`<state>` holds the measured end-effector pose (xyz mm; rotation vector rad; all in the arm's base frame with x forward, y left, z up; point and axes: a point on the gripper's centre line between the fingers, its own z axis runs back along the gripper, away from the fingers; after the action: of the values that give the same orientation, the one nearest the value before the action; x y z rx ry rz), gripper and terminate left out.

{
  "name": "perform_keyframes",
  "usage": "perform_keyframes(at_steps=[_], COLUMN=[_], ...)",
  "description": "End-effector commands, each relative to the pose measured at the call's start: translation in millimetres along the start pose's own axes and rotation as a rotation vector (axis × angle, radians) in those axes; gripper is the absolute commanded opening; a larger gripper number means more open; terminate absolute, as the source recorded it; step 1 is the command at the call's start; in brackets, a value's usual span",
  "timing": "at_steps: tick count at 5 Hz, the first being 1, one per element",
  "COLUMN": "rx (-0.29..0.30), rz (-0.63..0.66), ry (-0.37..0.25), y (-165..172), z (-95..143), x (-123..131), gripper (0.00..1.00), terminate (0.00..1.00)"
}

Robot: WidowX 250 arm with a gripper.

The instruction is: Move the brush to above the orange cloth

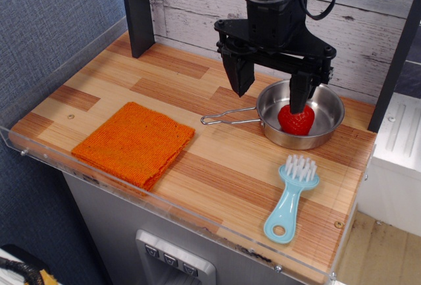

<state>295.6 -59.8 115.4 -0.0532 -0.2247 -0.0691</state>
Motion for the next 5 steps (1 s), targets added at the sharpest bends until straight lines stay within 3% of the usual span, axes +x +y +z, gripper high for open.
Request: perform_keyframes(at_steps=[1,2,3,4,5], rx=[0.0,-0.072,-0.075,-0.075,-0.067], rz=[0.0,0.004,0.011,-0.003,0.007], ry=[0.0,-0.044,-0.07,-0.051,-0.05], y=[0,-38,-79,-99,-90], z=[0,-6,-15,-22,-26], x=[0,-4,-15,-28,-33], gripper=[1.0,1.0,1.0,1.0,1.0], terminate=[0.0,0.0,0.0,0.0,0.0])
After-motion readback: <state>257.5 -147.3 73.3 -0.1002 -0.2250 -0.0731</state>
